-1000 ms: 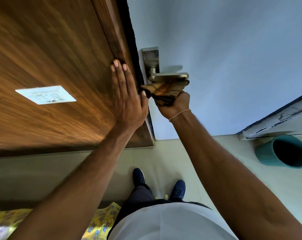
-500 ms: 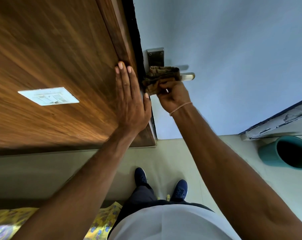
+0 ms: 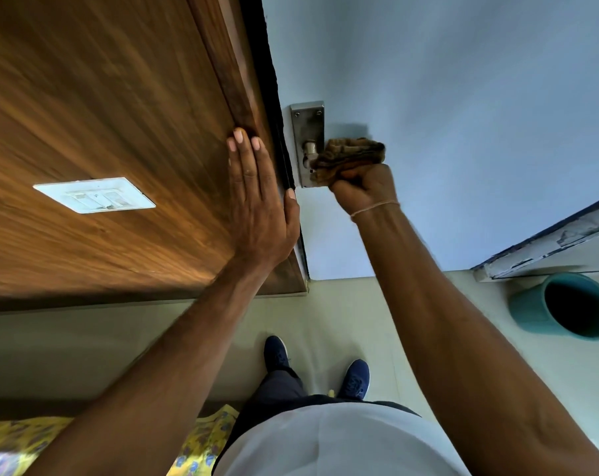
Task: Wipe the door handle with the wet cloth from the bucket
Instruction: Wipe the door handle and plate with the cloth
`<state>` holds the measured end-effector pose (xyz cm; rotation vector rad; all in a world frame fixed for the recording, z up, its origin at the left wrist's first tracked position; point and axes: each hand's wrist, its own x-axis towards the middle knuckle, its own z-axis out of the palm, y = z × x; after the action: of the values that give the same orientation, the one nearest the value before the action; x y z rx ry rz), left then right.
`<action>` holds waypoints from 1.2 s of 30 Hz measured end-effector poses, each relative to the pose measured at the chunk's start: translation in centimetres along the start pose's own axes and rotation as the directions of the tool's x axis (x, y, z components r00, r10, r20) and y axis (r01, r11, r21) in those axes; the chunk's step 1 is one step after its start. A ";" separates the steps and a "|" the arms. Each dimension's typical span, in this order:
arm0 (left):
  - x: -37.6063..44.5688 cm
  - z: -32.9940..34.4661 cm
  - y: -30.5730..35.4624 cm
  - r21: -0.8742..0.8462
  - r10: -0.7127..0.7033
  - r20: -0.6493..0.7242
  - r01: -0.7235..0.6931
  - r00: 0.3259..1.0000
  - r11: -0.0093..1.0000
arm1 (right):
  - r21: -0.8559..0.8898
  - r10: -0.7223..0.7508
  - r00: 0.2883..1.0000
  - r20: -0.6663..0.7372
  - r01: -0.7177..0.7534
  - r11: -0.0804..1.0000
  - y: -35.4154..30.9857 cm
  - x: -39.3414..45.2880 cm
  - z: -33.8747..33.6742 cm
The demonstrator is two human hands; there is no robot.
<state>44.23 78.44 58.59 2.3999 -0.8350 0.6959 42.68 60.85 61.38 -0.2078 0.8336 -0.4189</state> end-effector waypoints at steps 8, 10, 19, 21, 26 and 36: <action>0.0 0.2 0.4 0.003 -0.007 -0.013 0.007 1.000 1.000 | -0.048 0.111 0.993 0.041 -0.109 0.993 3.8 0.3 1.4; 0.0 0.2 0.2 0.006 -0.011 -0.023 0.011 1.000 1.000 | -0.067 0.079 0.997 0.013 -0.078 0.995 2.4 0.9 1.0; 0.0 0.1 0.3 0.016 -0.011 -0.022 0.012 1.000 1.000 | 0.053 0.052 0.998 0.020 -0.053 0.997 1.0 0.1 0.6; 0.0 0.3 0.3 0.004 -0.010 -0.035 0.010 0.999 1.000 | 0.022 0.088 0.996 0.025 -0.089 0.996 1.0 -0.3 1.1; 0.1 0.5 0.6 -0.006 -0.016 -0.025 0.016 1.000 1.000 | -0.053 -0.016 0.999 -0.037 0.014 0.999 -2.3 0.7 -0.2; 0.1 0.4 0.8 -0.022 -0.012 -0.020 0.011 1.000 1.000 | -0.771 -0.488 0.805 0.337 0.533 0.348 -3.9 -1.1 -1.8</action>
<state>43.84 77.61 58.60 2.3726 -0.8162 0.7015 39.65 57.80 62.25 -1.4590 0.8562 -0.5673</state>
